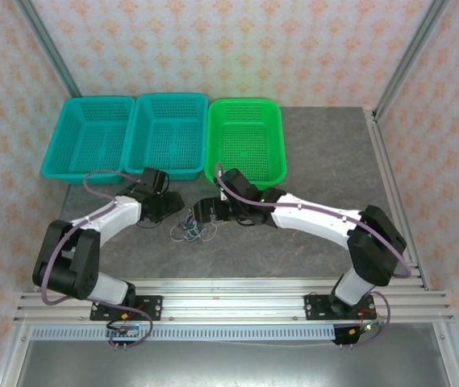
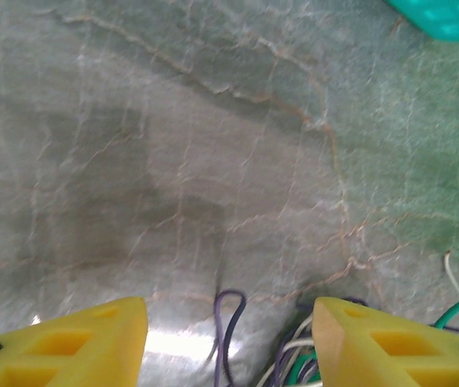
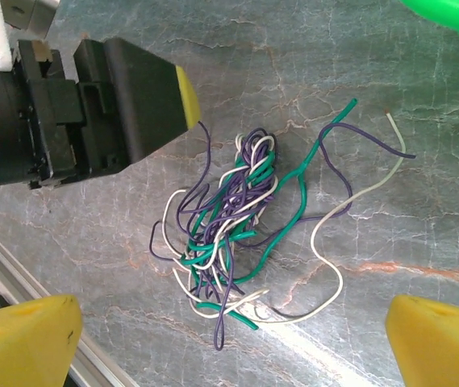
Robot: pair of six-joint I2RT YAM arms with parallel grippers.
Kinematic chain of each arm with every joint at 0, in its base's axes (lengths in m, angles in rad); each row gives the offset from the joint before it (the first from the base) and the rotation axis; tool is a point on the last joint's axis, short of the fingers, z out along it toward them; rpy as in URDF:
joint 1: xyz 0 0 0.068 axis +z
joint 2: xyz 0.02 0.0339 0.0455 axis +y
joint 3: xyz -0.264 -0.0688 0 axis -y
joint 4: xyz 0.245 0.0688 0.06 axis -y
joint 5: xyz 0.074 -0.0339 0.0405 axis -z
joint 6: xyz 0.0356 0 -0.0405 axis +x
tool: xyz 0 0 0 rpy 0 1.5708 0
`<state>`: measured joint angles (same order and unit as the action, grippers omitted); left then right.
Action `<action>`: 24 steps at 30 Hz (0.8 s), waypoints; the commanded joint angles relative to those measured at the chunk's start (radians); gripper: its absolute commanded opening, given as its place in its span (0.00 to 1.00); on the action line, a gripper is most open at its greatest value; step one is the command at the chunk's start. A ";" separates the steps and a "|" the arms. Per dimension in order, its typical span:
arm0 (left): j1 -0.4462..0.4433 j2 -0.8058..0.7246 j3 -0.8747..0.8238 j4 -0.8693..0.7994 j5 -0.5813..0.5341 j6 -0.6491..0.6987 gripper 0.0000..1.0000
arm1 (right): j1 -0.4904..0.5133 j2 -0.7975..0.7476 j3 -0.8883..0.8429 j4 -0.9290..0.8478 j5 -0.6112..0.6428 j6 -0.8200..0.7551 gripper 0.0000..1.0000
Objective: Untangle the cables
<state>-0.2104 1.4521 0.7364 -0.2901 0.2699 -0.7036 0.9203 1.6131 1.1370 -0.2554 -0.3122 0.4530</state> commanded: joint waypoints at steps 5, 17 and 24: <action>-0.003 0.072 -0.016 0.112 0.028 -0.029 0.37 | 0.001 0.011 0.010 0.016 0.063 0.020 0.97; -0.003 -0.139 0.000 -0.010 0.025 0.006 0.00 | 0.157 0.240 0.217 -0.100 0.424 -0.021 0.93; 0.000 -0.327 0.038 -0.177 -0.044 0.025 0.00 | 0.179 0.424 0.282 -0.071 0.510 0.078 0.67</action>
<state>-0.2104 1.1694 0.7490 -0.3492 0.2764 -0.7033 1.1122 1.9900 1.3972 -0.2985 0.0937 0.4923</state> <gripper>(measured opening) 0.048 0.715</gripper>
